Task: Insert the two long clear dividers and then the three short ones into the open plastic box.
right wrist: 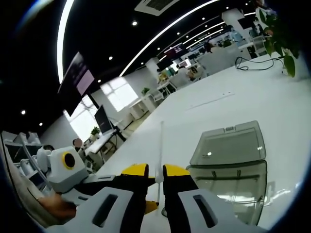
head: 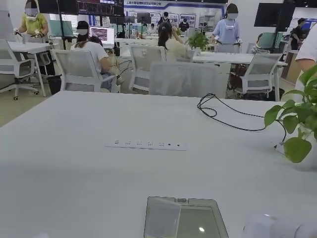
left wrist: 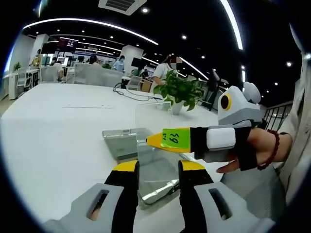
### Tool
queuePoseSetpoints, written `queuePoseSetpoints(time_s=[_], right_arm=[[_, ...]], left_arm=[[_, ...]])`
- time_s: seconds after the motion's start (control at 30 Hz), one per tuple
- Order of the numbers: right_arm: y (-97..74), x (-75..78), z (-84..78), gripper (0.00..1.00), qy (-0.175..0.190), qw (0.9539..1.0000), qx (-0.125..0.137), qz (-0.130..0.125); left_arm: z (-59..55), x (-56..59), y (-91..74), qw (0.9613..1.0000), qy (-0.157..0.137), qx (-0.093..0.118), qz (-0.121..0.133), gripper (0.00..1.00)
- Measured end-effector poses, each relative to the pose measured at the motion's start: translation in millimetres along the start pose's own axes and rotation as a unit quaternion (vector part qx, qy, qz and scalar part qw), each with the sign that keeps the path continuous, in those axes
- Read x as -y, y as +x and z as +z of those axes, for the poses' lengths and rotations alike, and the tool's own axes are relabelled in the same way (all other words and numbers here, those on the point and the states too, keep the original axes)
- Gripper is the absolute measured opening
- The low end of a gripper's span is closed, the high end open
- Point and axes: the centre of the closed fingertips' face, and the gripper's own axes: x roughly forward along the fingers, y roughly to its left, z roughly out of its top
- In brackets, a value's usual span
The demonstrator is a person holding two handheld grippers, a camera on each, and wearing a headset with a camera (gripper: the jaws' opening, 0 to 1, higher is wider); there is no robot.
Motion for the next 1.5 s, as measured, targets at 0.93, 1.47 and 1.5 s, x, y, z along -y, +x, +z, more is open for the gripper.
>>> queuePoseSetpoints(time_s=[0.93,1.47,1.5], right_arm=[[-6.2,4.5,-9.4,0.06,0.06,0.9974,-0.039,-0.011],[-19.0,21.0,2.7,0.06,0.106,0.9915,-0.066,-0.035],[-20.3,22.5,1.6,0.06,0.108,0.9907,-0.073,-0.039]], left_arm=[[-5.4,15.4,-1.2,0.9995,-0.011,-0.02,-0.02,0.42],[-7.8,18.0,-6.6,0.9925,0.114,-0.037,-0.024,0.7],[-7.8,18.0,-6.8,0.9922,0.117,-0.036,-0.025,0.72]])
